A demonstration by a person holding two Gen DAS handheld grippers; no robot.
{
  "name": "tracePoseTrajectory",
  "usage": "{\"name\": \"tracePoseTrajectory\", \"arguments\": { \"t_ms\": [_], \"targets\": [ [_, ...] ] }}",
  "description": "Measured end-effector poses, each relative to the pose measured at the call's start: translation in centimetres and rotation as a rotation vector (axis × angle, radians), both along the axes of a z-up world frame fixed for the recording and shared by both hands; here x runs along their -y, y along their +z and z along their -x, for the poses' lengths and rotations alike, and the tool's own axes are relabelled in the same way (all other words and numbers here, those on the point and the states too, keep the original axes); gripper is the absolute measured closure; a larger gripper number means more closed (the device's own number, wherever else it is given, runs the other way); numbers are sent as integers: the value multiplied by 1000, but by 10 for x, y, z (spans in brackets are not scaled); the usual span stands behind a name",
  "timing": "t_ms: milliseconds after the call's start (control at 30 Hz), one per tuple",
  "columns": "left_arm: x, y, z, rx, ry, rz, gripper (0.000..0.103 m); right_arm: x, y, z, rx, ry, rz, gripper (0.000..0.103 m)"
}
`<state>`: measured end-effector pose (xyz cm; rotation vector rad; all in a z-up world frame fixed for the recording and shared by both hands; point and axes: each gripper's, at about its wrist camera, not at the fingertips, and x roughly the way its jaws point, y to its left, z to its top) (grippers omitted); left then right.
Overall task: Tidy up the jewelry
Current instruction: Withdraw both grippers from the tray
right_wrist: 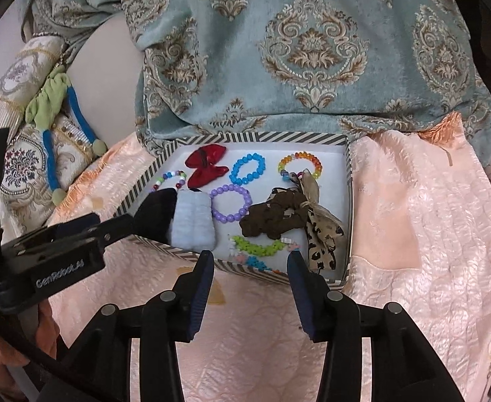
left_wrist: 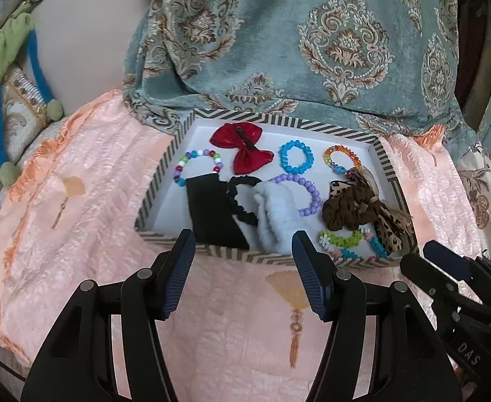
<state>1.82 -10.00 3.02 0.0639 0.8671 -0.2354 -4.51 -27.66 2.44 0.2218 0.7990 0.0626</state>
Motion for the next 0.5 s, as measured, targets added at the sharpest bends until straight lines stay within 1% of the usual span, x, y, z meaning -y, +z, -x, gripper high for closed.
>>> {"name": "tracePoseTrajectory", "arguments": {
  "t_ms": [200,400,433,500],
  "targets": [
    [-11,7,15,7,19,4,43,-7,9,6,15,-6,-3,58],
    [-19,18,27,55,41,3,43,-16,16,13,27,2,0,57],
    [-19,19,28,62,42,0,43,-17,17,14,27,1,0,56],
    [-20,22,32,79,45,-15,43,-17,19,16,32,-4,-3,45]
  ]
}}
